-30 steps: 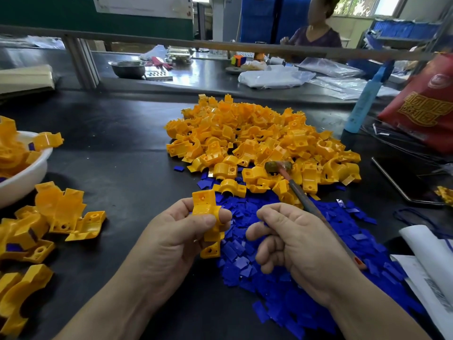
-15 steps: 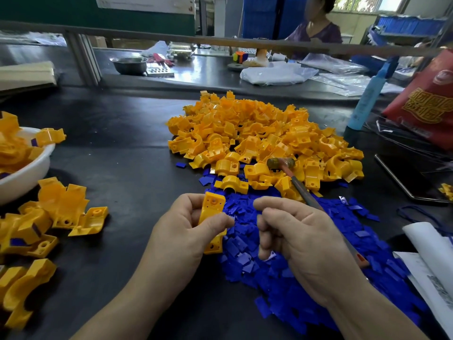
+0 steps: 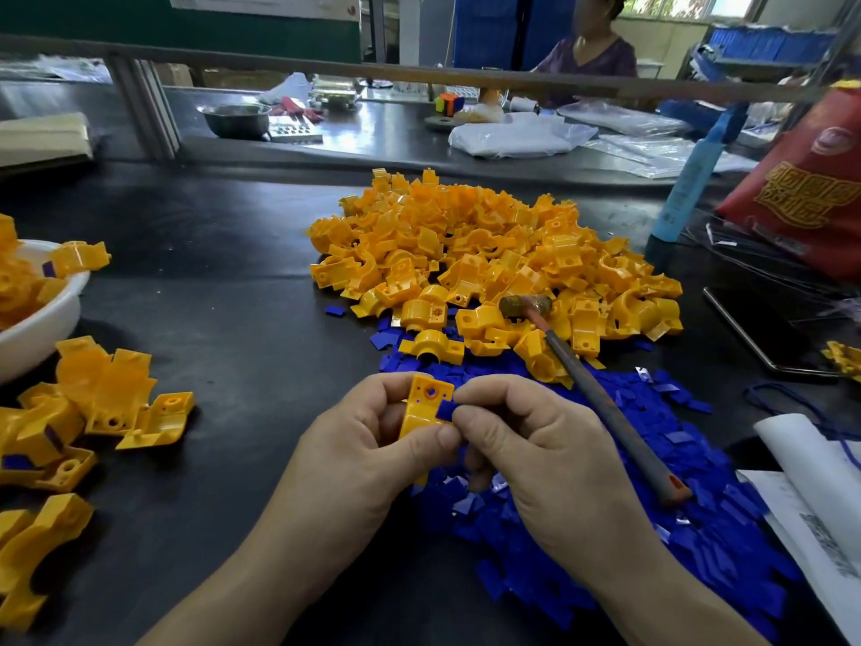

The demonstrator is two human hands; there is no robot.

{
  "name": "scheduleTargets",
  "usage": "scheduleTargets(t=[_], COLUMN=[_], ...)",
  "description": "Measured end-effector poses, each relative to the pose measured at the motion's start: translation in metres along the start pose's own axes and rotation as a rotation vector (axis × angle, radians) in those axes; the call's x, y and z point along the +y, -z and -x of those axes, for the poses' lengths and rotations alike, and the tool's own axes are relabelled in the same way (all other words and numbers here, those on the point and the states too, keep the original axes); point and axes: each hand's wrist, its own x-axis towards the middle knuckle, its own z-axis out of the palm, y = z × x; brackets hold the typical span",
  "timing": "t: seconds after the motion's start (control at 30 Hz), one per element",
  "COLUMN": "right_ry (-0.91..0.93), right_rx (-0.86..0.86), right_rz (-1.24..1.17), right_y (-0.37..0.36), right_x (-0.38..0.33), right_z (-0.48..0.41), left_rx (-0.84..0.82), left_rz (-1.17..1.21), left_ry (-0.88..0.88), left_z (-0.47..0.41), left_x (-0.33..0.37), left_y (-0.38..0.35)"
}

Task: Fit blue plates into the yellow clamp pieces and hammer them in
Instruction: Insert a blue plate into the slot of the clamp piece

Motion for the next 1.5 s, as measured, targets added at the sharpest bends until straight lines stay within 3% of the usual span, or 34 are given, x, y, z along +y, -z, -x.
scheduleTargets(t=[0.17, 0.4, 0.67, 0.87, 1.1, 1.23, 1.5], right_ry=[-0.015, 0.123, 0.004, 0.272, 0.091, -0.013, 0.027], right_rx=[0.01, 0.059, 0.078, 0.149, 0.113, -0.007, -0.023], right_rz=[-0.047, 0.142, 0.041, 0.398, 0.22, 0.025, -0.002], right_y=[-0.0007, -0.004, -0.0047, -0.0077, -0.0062, -0.0058, -0.0087], right_x=[-0.0015, -0.0044, -0.0028, -0.0018, -0.0026, -0.0034, -0.0009], right_z=[-0.0013, 0.0024, 0.0013, 0.0019, 0.0022, 0.0025, 0.0035], left_rx=[-0.046, -0.034, 0.047, 0.029, 0.03, 0.024, 0.055], left_rz=[0.013, -0.047, -0.144, -0.142, -0.128, -0.097, -0.142], left_ry=[0.008, -0.05, -0.08, -0.063, -0.104, -0.099, -0.062], left_z=[-0.0009, 0.0011, 0.0014, 0.0032, 0.003, 0.0039, 0.0043], left_x=[-0.0014, -0.0006, 0.0001, 0.0005, 0.0014, 0.0009, 0.0026], left_y=[0.0001, -0.0012, -0.0041, -0.0069, -0.0066, -0.0067, -0.003])
